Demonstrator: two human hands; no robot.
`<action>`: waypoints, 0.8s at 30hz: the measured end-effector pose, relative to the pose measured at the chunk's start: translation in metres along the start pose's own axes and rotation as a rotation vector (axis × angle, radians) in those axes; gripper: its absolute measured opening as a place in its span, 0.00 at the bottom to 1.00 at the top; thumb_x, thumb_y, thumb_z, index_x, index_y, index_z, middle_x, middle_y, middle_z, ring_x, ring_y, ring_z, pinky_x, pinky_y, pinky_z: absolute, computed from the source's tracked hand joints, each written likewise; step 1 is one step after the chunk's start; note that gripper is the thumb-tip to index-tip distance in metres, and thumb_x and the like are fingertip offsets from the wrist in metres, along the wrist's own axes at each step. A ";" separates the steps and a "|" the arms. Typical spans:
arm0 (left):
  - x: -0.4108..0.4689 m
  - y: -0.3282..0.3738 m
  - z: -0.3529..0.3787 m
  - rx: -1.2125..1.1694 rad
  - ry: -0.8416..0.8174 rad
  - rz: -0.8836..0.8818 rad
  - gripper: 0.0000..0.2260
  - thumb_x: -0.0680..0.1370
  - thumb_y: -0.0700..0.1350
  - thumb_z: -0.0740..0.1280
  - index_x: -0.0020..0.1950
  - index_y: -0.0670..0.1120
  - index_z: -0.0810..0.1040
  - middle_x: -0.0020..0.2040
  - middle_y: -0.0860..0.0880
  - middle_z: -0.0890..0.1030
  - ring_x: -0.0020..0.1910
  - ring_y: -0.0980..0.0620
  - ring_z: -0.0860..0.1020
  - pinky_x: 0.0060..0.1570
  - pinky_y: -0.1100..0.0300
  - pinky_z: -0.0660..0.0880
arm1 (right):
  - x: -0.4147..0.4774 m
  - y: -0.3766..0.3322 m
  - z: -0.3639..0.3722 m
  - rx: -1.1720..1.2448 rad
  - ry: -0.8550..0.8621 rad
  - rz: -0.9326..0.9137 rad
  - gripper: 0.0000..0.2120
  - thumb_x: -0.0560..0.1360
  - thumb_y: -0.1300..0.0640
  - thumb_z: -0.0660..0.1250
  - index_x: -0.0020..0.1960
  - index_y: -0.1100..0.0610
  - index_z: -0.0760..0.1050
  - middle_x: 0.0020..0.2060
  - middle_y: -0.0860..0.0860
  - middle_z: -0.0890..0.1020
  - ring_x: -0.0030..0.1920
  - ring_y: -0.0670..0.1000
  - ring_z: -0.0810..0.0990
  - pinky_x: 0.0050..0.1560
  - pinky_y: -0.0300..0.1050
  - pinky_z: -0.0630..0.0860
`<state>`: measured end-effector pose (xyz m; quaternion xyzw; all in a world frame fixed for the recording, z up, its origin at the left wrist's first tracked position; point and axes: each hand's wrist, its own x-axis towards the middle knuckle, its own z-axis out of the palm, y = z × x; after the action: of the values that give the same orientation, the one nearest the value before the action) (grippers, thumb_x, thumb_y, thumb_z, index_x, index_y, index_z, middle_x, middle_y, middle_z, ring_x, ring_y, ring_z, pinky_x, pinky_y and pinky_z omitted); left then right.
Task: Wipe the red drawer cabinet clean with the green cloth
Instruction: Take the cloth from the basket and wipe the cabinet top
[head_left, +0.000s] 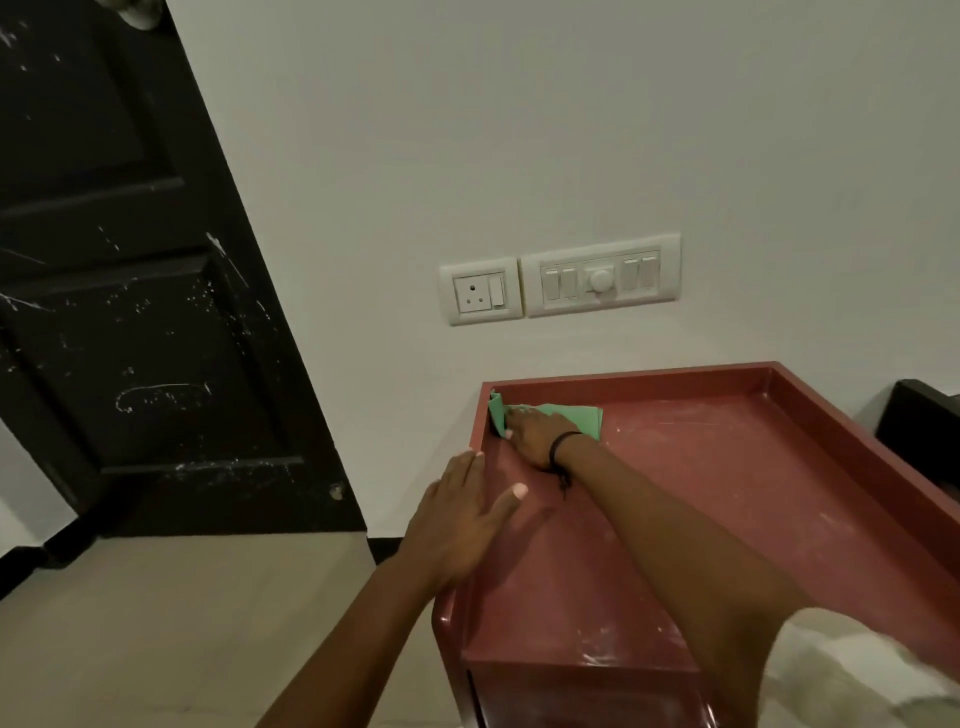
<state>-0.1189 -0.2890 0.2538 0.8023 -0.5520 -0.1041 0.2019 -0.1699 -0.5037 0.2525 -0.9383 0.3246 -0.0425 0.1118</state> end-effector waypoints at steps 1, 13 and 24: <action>0.000 0.001 -0.001 0.003 0.011 0.003 0.39 0.79 0.71 0.47 0.84 0.50 0.47 0.84 0.51 0.49 0.82 0.53 0.49 0.80 0.49 0.48 | -0.008 -0.003 0.001 -0.023 -0.001 -0.011 0.21 0.83 0.50 0.53 0.74 0.52 0.67 0.74 0.51 0.69 0.73 0.55 0.68 0.71 0.57 0.66; -0.013 0.009 -0.010 -0.016 0.023 0.057 0.40 0.80 0.70 0.45 0.83 0.43 0.51 0.83 0.44 0.54 0.82 0.46 0.53 0.79 0.45 0.53 | -0.223 -0.063 0.033 0.047 0.014 -0.187 0.22 0.83 0.50 0.52 0.77 0.48 0.64 0.78 0.46 0.63 0.78 0.51 0.60 0.74 0.56 0.59; -0.007 0.003 -0.007 -0.086 0.014 0.060 0.44 0.76 0.72 0.41 0.83 0.44 0.51 0.83 0.45 0.53 0.82 0.48 0.51 0.79 0.46 0.53 | -0.199 -0.061 0.019 0.053 0.031 -0.146 0.19 0.82 0.52 0.54 0.73 0.50 0.68 0.72 0.51 0.73 0.69 0.55 0.73 0.66 0.53 0.71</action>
<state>-0.1212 -0.2816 0.2607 0.7767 -0.5694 -0.1161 0.2431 -0.2867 -0.3306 0.2468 -0.9554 0.2557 -0.0736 0.1280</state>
